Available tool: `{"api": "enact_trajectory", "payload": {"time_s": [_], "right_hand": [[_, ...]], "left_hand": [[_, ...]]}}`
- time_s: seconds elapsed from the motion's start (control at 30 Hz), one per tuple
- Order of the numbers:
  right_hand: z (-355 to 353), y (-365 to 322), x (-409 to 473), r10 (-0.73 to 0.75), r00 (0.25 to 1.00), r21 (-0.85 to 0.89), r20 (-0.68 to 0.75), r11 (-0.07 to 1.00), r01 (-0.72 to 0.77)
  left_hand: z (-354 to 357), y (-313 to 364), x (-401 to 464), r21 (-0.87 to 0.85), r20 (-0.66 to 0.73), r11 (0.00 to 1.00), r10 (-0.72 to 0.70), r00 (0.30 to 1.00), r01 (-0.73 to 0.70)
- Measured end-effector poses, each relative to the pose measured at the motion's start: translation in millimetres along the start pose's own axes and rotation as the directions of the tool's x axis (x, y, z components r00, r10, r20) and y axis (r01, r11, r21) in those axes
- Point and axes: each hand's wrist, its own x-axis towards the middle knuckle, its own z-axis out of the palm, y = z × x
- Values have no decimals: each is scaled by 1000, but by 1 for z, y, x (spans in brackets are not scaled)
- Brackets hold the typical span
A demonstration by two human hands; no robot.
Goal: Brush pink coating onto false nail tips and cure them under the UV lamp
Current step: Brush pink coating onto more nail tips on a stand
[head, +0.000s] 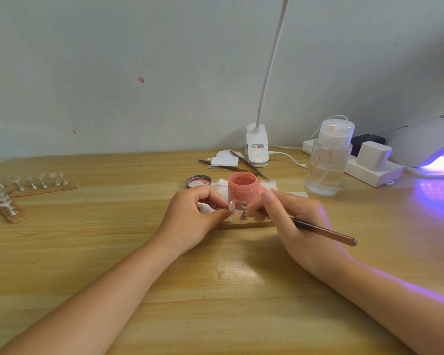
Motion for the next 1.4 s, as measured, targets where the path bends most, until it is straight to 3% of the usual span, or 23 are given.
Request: {"api": "enact_trajectory", "payload": {"time_s": [0.1, 0.2, 0.3, 0.53, 0.67, 0.83, 0.97, 1.07, 1.2, 1.4], "right_hand": [[0, -2, -3, 37, 997, 79, 70, 996, -42], [-2, -2, -3, -26, 1000, 138, -10, 990, 27], [-1, -2, -1, -46, 998, 81, -53, 995, 50], [1, -1, 1, -59, 998, -73, -6, 996, 59], [1, -1, -3, -39, 999, 0, 24, 999, 39], [1, 1, 0, -92, 996, -115, -19, 989, 89], [0, 2, -2, -51, 999, 3, -5, 999, 51], [0, 2, 0, -122, 992, -124, -21, 985, 118], [0, 2, -2, -34, 999, -52, 26, 998, 36], [-2, -6, 1, -103, 978, -46, -184, 994, 96]], "left_hand": [[0, -1, 0, -2, -13, 1000, 2, 1000, -2], [0, -1, 1, -14, -3, 1000, 14, 1000, -14], [0, -2, 1, -81, 33, 996, 23, 999, -20], [0, -2, 1, -109, 37, 993, 38, 999, -34], [1, -2, 1, -111, 28, 994, 24, 999, -20], [1, -1, 0, -69, 46, 996, 56, 997, -53], [2, -1, 1, -23, 39, 998, 64, 997, -63], [1, -1, 1, -2, 36, 998, 67, 997, -67], [2, -1, 0, -12, 32, 998, 57, 998, -57], [-1, -1, 0, -54, -18, 998, 31, 999, -32]]}}
